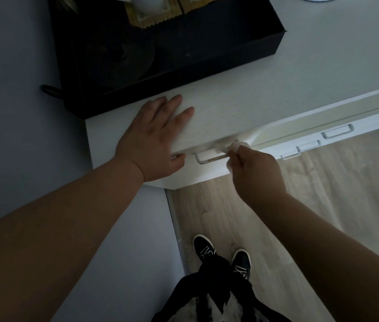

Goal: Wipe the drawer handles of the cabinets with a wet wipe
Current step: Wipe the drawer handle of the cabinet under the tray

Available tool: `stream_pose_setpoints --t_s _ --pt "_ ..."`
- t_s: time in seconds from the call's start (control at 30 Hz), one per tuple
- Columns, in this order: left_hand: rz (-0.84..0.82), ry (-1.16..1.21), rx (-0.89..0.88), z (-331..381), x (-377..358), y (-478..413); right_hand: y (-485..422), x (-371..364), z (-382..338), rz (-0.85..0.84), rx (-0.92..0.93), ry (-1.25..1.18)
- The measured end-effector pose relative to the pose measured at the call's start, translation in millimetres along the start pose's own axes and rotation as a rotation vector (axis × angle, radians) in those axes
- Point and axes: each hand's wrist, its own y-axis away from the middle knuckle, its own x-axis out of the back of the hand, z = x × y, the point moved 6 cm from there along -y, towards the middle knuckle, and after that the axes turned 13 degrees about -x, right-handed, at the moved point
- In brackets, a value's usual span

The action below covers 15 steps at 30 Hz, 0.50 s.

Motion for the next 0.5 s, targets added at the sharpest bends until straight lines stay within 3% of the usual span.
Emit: stream_pose_setpoints --t_s 0.17,0.43,0.5 --pt "-0.034 0.001 0.009 -1.1 -0.3 -0.6 12.2 -18.1 -8.8 0.002 -0.107 -0.213" --pt "-0.041 0.018 0.022 -1.4 -1.6 -0.3 17.4 -19.9 -4.7 0.003 -0.109 -0.281" --pt "-0.036 0.015 0.020 -1.0 -0.8 -1.0 22.3 -33.0 -19.3 -0.065 -0.067 -0.286"
